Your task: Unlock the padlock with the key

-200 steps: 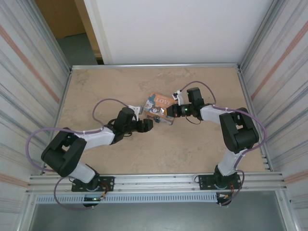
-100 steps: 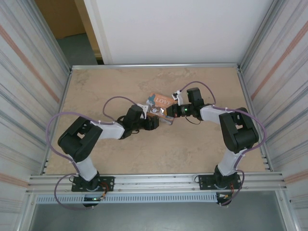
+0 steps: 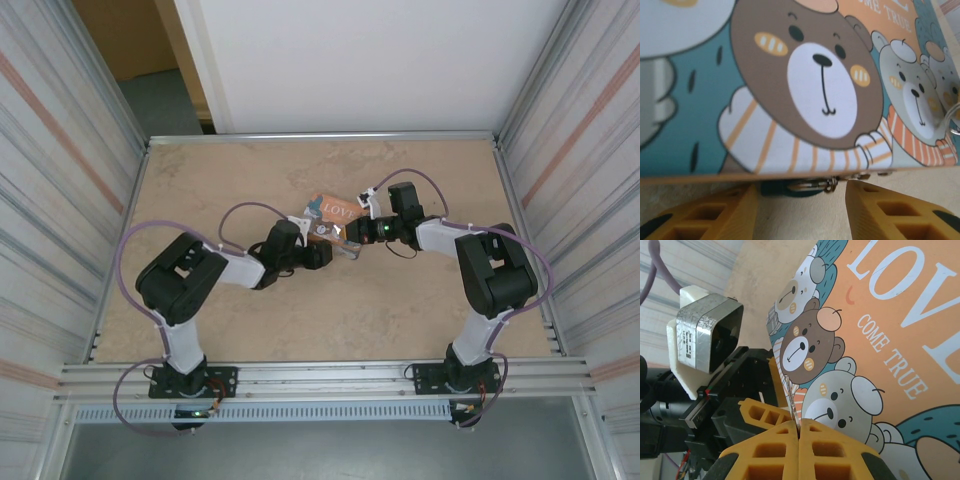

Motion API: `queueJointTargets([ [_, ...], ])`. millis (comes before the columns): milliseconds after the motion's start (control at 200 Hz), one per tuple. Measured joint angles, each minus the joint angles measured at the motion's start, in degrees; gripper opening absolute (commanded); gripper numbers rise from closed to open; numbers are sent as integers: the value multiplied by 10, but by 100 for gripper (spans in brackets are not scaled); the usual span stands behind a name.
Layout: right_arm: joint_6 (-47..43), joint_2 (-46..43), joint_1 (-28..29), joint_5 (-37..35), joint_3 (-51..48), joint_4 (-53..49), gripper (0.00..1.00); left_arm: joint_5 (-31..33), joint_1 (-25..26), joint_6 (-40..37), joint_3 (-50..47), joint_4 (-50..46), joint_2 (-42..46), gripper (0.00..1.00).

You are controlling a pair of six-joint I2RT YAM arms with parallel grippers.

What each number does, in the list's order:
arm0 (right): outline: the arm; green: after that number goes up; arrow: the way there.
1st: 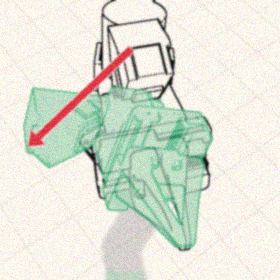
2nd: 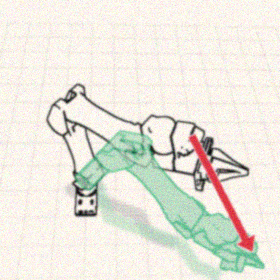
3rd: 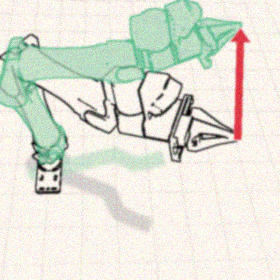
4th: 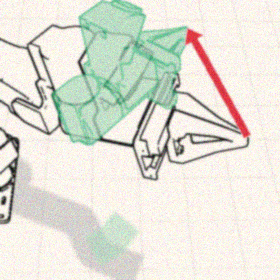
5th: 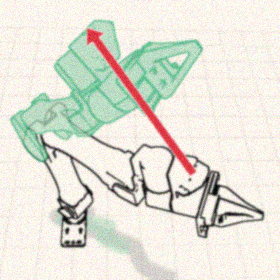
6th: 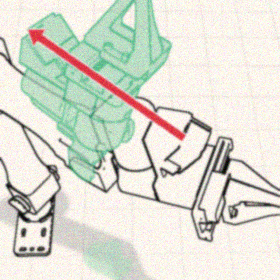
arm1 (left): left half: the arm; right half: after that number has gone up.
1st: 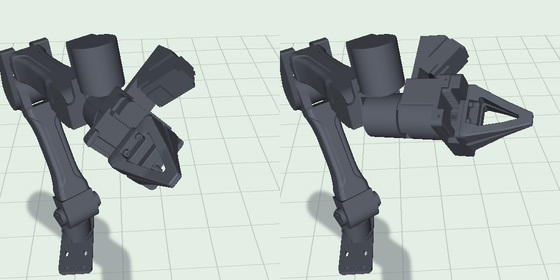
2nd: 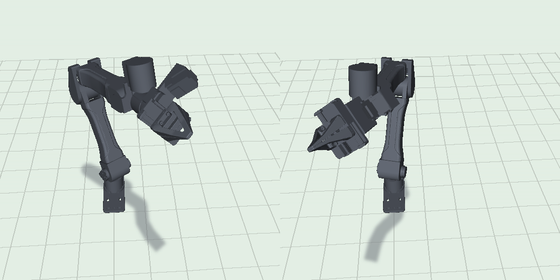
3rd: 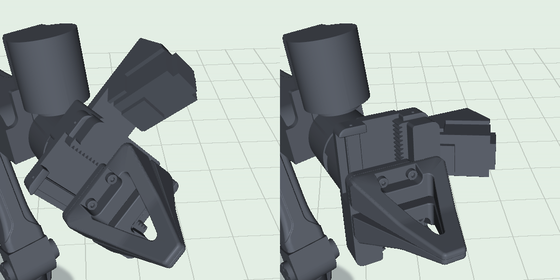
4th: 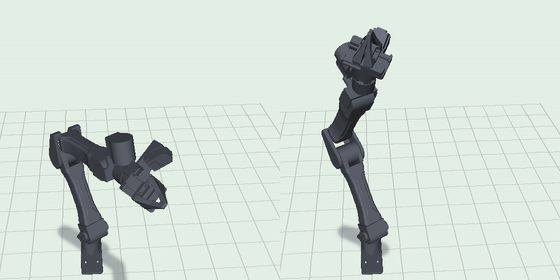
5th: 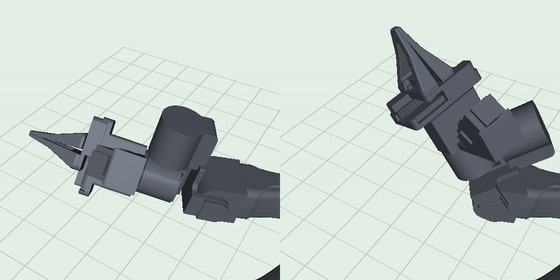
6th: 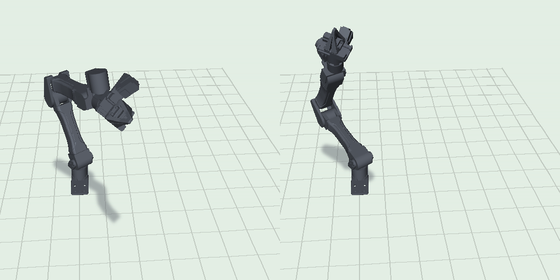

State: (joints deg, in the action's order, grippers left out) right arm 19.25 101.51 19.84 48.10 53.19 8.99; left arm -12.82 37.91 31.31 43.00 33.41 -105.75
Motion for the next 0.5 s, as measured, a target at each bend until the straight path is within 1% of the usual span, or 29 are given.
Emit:
queueJointTargets([
  [341,0,0,0,0,0,0,0,5,0,5,7,12,-14,39],
  [501,0,0,0,0,0,0,0,7,2,7,8,19,-19,39],
])
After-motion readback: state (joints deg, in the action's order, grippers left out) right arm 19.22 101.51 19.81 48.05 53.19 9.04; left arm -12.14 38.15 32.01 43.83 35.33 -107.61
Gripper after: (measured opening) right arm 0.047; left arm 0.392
